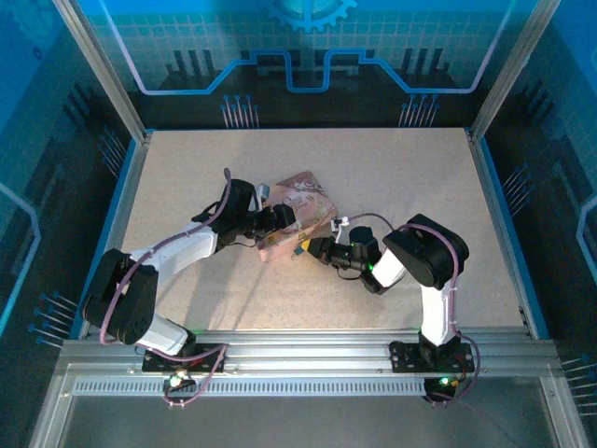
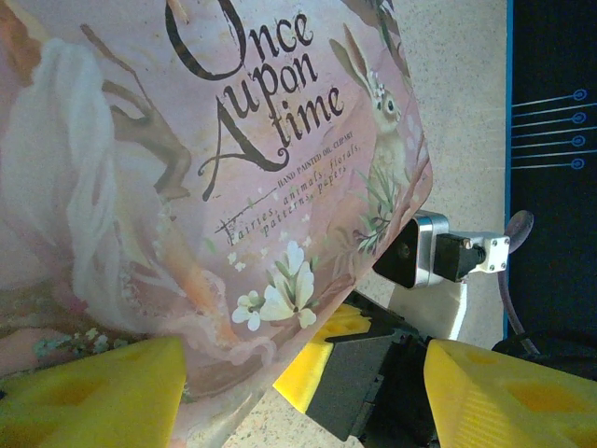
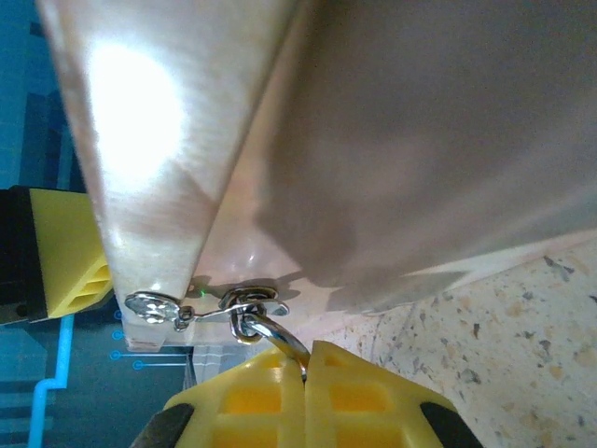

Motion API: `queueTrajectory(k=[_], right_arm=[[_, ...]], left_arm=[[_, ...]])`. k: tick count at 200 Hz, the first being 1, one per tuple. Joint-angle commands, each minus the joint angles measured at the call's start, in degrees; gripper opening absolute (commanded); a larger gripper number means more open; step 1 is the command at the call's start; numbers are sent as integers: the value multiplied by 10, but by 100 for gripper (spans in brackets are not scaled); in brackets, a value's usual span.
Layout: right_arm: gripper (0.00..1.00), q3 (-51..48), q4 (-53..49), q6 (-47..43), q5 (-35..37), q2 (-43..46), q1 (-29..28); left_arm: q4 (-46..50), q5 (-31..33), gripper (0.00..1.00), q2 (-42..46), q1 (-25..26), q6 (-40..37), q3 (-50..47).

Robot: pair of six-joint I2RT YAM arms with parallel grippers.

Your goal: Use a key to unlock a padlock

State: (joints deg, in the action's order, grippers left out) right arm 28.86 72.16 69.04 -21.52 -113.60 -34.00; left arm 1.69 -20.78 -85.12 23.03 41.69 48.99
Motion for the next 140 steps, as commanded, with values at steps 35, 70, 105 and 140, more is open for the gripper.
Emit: queueTrajectory(k=[35, 70, 105, 140], right_arm=[[1, 1, 50, 43, 12, -7, 11], [1, -2, 51, 50, 16, -6, 15], [1, -4, 52, 53, 16, -6, 18], [1, -6, 50, 56, 14, -4, 22]], left_arm=[[70, 8, 70, -9, 5, 7, -35], [69, 8, 70, -10, 5, 7, -35], [70, 8, 70, -11, 5, 7, -34], [66, 5, 70, -11, 5, 10, -34]])
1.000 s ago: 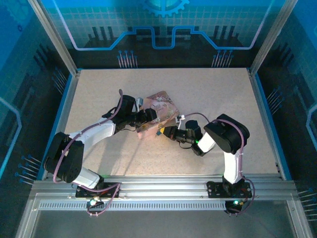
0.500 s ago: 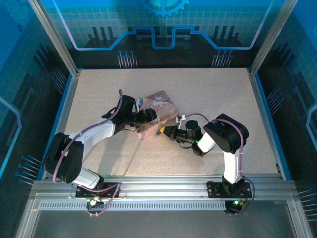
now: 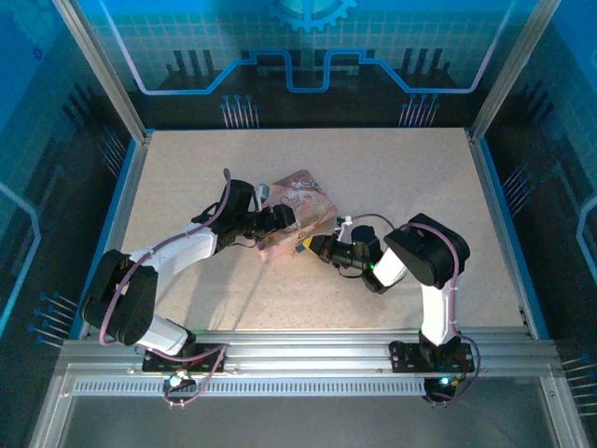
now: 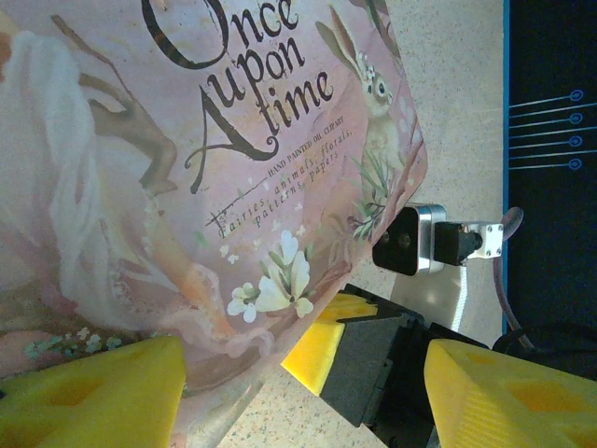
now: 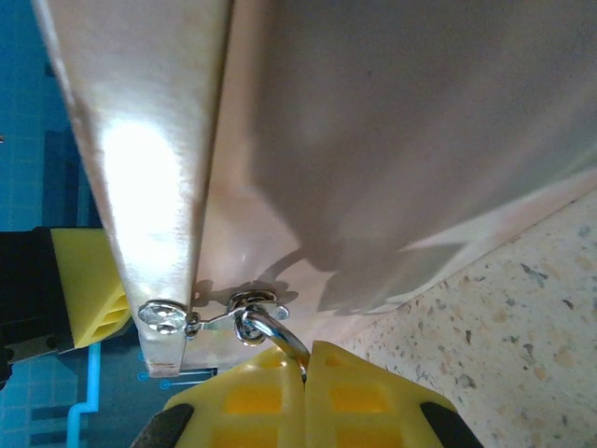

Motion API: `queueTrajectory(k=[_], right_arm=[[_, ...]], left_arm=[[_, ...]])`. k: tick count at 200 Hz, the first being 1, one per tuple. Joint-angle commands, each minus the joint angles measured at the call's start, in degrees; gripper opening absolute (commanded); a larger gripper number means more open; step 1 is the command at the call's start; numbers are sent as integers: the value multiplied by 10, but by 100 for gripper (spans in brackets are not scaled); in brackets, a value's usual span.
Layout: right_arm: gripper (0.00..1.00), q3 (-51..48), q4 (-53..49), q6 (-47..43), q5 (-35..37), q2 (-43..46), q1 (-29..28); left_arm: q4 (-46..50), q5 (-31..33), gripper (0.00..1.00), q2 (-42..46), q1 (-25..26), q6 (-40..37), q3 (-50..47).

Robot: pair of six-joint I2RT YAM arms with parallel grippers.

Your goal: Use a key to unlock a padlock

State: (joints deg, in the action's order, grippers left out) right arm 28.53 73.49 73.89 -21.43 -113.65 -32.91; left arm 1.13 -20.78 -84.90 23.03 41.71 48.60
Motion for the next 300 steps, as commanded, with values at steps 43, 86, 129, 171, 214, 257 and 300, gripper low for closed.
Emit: queueTrajectory(k=[43, 86, 129, 171, 214, 257, 300], right_arm=[[1, -7, 35, 8, 13, -3, 15], [1, -12, 19, -2, 14, 3, 20], [1, -21, -8, -20, 17, 21, 27], [1, -34, -52, -48, 18, 55, 36], [1, -39, -139, -96, 18, 121, 43], [1, -28, -270, -161, 21, 211, 45], [2, -10, -447, -247, 30, 318, 45]], left_arm=[[71, 3, 71, -13, 5, 10, -29], [70, 0, 72, -13, 5, 12, -29], [73, 3, 72, -5, 5, 12, -24], [95, 15, 73, 8, 4, 4, -4], [124, 41, 75, 37, 2, -20, 18], [139, 73, 76, 86, -6, -45, 21], [143, 100, 78, 143, -22, -64, 11]])
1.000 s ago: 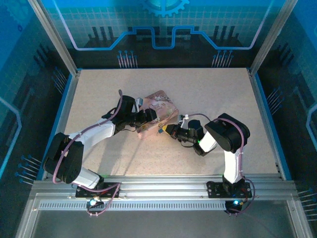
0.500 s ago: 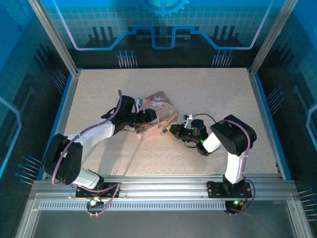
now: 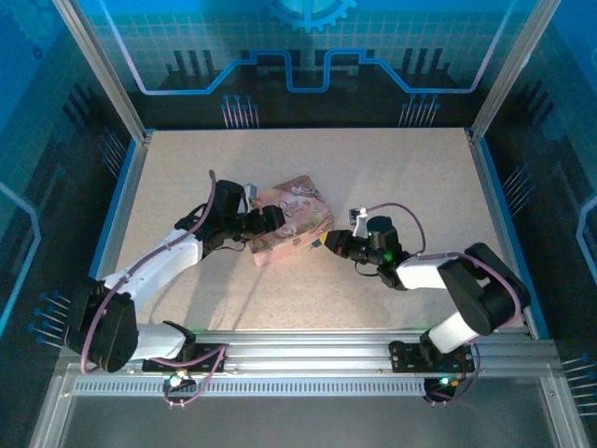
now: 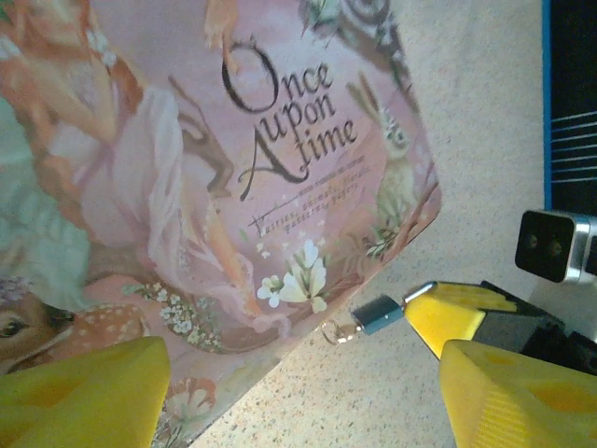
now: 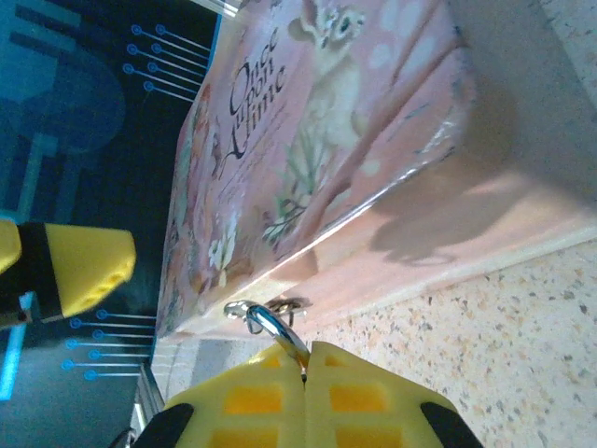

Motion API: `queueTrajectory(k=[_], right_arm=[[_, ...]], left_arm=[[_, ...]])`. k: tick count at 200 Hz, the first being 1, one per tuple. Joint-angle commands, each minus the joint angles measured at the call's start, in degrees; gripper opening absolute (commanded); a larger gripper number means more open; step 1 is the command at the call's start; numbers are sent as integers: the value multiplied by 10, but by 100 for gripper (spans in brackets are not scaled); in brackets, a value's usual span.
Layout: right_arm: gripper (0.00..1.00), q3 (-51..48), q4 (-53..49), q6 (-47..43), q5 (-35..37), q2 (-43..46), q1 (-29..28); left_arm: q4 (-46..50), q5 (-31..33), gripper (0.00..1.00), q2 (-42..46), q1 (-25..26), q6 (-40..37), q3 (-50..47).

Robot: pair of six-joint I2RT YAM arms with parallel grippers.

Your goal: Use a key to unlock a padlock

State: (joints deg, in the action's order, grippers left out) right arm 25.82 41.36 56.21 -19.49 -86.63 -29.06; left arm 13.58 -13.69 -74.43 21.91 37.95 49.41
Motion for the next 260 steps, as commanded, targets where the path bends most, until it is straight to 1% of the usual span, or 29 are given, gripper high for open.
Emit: queueTrajectory(k=[1, 38, 69, 76, 85, 108, 131, 170, 196, 231, 260], right_arm=[[2, 17, -129, -71, 10, 50, 6], [2, 41, -255, -138, 7, 115, 2], [2, 93, -412, -219, 0, 146, -8], [2, 109, -450, -236, 4, 150, -11], [2, 130, -500, -257, 7, 152, -13], [2, 181, -610, -302, 16, 146, -17], [2, 213, -688, -332, 31, 133, -21], [2, 232, -755, -347, 41, 113, -25], [2, 243, -795, -361, 45, 81, -25], [2, 239, -794, -367, 32, 35, -25], [2, 239, -774, -363, 20, 1, -25]], left_arm=[[19, 30, 78, 40, -11, -27, 3], [19, 63, 80, 86, -28, -47, -20], [22, 78, 85, 123, -46, -57, -36], [23, 80, 87, 132, -50, -59, -39], [25, 84, 92, 141, -55, -61, -43], [29, 97, 98, 165, -68, -64, -54], [29, 109, 99, 185, -79, -62, -68], [37, 114, 99, 201, -94, -57, -81], [41, 117, 99, 199, -99, -49, -84], [44, 117, 99, 196, -103, -41, -85], [49, 121, 99, 196, -105, -40, -85]])
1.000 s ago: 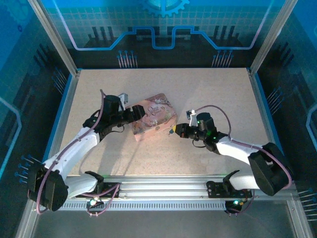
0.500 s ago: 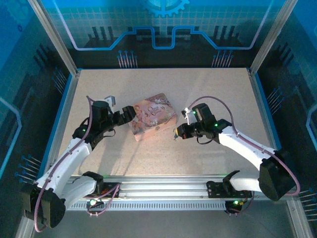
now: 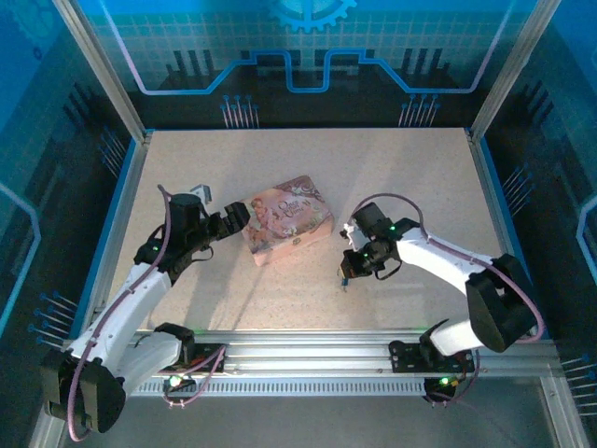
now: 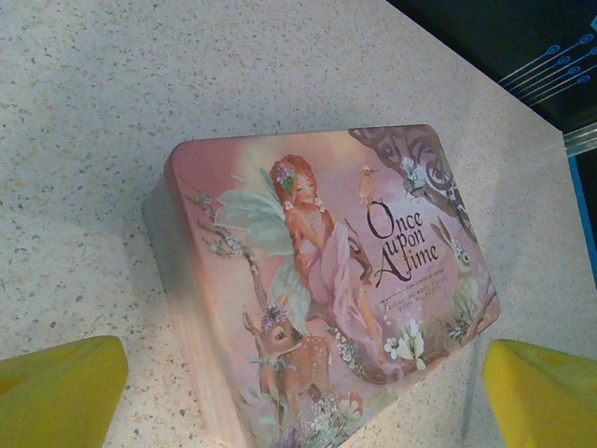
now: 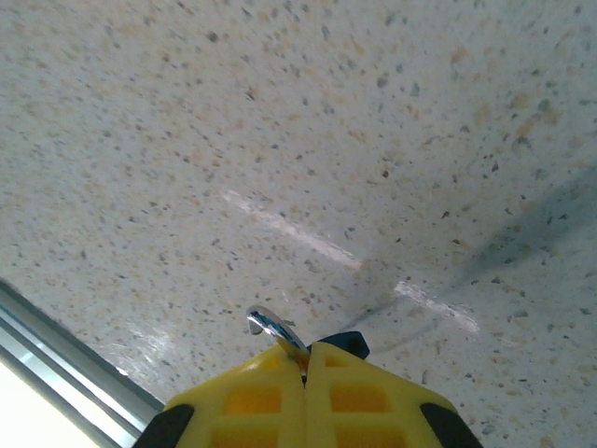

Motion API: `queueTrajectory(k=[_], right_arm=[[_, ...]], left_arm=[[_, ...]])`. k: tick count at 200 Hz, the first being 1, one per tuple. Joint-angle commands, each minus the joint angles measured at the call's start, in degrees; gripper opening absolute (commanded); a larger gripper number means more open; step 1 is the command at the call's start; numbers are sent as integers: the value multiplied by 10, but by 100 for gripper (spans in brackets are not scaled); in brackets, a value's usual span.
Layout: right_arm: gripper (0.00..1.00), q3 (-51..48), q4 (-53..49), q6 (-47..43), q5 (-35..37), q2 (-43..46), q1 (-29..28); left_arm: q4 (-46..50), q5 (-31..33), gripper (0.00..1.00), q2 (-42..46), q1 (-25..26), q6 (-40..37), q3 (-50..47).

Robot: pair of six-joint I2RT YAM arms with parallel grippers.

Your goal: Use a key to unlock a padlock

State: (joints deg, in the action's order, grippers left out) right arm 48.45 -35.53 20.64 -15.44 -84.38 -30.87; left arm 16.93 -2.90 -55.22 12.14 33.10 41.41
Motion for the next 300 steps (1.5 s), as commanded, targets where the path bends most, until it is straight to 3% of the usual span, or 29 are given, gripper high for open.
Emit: queueTrajectory(k=[1, 104, 150, 227, 265, 300], right_arm=[[2, 13, -4, -8, -21, -22, -7], [4, 45, 19, -3, -38, -115, -13], [11, 44, 22, 1, -38, -124, -14], [21, 64, 2, 1, -26, -83, -14], [25, 74, -7, -2, -6, -25, -13], [35, 79, -13, -23, 20, 42, -10]], left_arm=[[16, 13, 99, 3, -7, 8, -5], [21, 13, 99, -7, -12, 6, 0], [23, 11, 99, -9, -12, 6, -1], [26, 0, 99, -7, -12, 21, 17], [33, -2, 99, 7, -12, 31, 19], [42, 0, 99, 24, -13, 37, 20]])
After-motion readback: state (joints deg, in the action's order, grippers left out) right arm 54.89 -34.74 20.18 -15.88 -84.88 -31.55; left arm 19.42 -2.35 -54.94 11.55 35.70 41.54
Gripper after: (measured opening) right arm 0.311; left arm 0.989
